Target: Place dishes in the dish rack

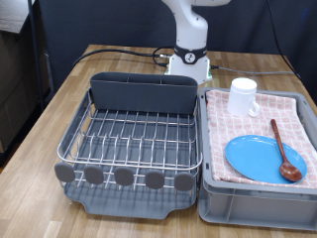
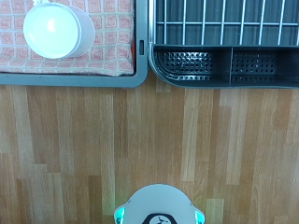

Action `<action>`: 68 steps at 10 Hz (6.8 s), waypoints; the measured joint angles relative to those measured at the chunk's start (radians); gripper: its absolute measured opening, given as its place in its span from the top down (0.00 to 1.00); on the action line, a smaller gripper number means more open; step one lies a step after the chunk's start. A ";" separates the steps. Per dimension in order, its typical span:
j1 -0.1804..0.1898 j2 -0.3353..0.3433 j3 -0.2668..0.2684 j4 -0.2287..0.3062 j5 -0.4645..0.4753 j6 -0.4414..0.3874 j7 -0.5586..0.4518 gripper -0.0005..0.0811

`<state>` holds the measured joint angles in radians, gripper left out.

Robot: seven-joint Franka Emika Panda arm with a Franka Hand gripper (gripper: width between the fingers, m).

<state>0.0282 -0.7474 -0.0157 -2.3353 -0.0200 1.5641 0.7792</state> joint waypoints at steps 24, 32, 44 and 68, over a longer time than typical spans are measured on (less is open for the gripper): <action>0.014 0.490 0.325 0.128 0.010 0.558 0.463 0.01; 0.013 0.652 0.372 0.003 -0.119 0.911 0.583 0.01; 0.034 0.951 0.352 0.026 -0.469 1.152 0.898 0.01; 0.102 1.093 0.222 0.066 -0.670 1.202 1.076 0.57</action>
<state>0.1300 0.3457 0.2060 -2.2698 -0.6896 2.7664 1.8553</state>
